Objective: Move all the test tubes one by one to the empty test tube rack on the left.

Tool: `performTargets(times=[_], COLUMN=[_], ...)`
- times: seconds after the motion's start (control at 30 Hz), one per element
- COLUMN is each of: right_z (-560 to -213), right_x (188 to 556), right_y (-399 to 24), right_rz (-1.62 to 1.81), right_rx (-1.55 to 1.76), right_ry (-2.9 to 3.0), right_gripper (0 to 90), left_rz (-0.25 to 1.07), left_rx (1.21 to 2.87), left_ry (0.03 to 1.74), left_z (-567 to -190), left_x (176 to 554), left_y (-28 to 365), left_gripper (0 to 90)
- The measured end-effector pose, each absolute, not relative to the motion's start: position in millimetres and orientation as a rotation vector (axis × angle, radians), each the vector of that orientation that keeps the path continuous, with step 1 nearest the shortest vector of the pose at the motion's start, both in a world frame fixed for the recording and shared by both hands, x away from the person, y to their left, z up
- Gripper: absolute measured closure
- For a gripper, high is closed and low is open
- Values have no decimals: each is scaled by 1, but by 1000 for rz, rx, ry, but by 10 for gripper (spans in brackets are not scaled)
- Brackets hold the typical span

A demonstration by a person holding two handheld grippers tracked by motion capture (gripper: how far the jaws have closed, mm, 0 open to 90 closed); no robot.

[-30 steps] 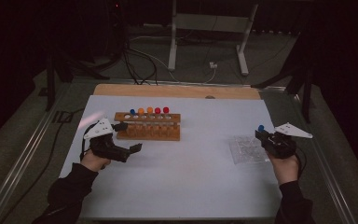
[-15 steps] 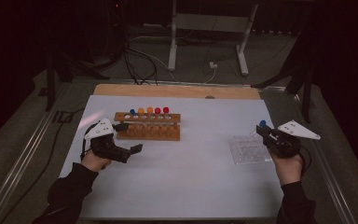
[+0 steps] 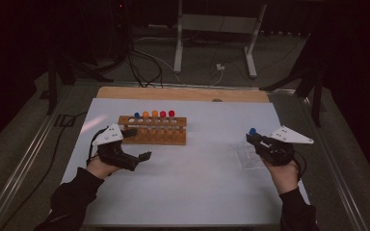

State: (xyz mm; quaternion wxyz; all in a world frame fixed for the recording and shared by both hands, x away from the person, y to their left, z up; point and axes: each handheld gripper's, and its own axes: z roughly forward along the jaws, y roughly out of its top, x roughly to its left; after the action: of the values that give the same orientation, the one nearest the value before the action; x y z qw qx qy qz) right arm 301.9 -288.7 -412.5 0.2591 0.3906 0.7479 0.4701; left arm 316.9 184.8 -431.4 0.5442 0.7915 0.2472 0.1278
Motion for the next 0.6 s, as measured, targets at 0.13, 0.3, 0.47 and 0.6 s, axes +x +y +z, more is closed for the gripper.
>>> performTargets(times=[0.13, 0.3, 0.47, 0.6], right_z=[-415, -419, -423, -426], right_x=[300, 298, 296, 293], right_y=[-274, -255, -238, -224], right_rz=[1296, 1323, 1338, 1345], right_rx=[1022, 968, 918, 881], right_ry=[2074, 2132, 2190, 2241], right_gripper=[775, 775, 775, 775], left_rz=[296, 267, 233, 209], left_rx=[1875, 1888, 1899, 1904], left_ry=[572, 553, 519, 484], left_z=[-429, -429, -426, -423], left_x=[315, 313, 310, 306], left_y=[182, 177, 169, 160], left_gripper=[10, 10, 10, 11])
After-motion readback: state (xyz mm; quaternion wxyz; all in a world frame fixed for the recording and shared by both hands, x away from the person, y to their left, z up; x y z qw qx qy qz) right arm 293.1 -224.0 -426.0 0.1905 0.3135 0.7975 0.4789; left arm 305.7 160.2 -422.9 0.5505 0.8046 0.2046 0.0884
